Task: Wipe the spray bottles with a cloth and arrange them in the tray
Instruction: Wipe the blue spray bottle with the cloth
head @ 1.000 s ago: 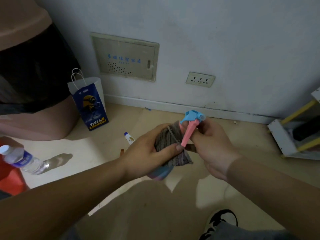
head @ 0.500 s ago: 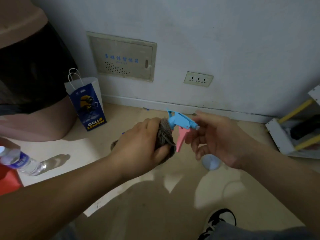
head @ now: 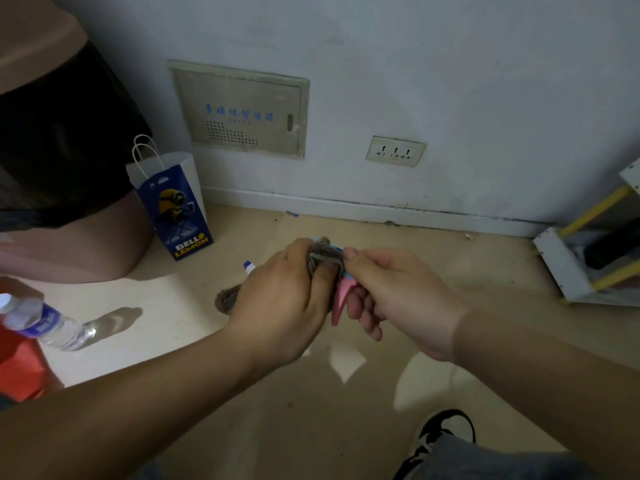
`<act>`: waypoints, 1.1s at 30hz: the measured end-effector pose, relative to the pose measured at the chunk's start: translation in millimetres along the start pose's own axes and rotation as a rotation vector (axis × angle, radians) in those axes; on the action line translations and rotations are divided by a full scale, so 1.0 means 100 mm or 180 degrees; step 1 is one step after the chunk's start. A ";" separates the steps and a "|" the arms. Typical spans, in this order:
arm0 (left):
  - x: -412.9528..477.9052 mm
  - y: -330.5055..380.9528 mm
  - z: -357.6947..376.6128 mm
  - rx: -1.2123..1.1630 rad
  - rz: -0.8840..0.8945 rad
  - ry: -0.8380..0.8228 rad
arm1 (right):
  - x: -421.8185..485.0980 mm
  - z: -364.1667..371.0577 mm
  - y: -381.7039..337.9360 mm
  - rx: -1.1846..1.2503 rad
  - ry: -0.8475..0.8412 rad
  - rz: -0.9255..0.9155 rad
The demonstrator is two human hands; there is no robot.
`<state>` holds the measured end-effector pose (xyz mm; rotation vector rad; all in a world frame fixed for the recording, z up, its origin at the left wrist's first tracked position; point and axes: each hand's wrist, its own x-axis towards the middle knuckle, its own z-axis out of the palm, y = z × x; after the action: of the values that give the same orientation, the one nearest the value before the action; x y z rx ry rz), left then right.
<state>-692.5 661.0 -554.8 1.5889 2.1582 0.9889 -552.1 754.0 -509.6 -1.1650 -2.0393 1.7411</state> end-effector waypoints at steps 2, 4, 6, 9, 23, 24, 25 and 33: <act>-0.01 -0.01 0.04 -0.0023 -0.0125 -0.0017 | -0.03 0.04 0.00 -0.0141 0.0055 -0.0077; 0.04 -0.08 0.03 0.0003 -0.0147 -0.0083 | -0.05 0.05 -0.03 -0.0343 0.0112 -0.0149; 0.13 -0.19 -0.01 -0.0167 -0.0222 -0.0259 | -0.06 0.02 -0.06 -0.0516 0.0201 -0.0223; 0.23 -0.36 -0.05 -0.0850 -0.0728 -0.0478 | 0.00 -0.06 -0.05 -0.0745 0.0385 -0.0343; 0.07 -0.39 -0.03 -0.2452 -0.2504 -0.0613 | 0.12 -0.32 0.02 -0.0691 0.0839 -0.0592; 0.05 -0.37 -0.02 -0.2948 -0.2903 -0.0734 | 0.12 -0.33 0.02 -0.0576 0.0850 -0.0548; 0.04 -0.34 -0.01 -0.3263 -0.3034 -0.0777 | 0.10 -0.34 0.02 -0.0514 0.0834 -0.0526; 0.13 -0.37 -0.06 -0.2543 -0.2454 -0.0232 | 0.03 -0.46 -0.06 -0.0817 -0.0104 0.0189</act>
<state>-727.2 664.6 -572.7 0.3708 1.7113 1.2283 -528.3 790.4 -492.6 -1.2883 -2.3242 1.5669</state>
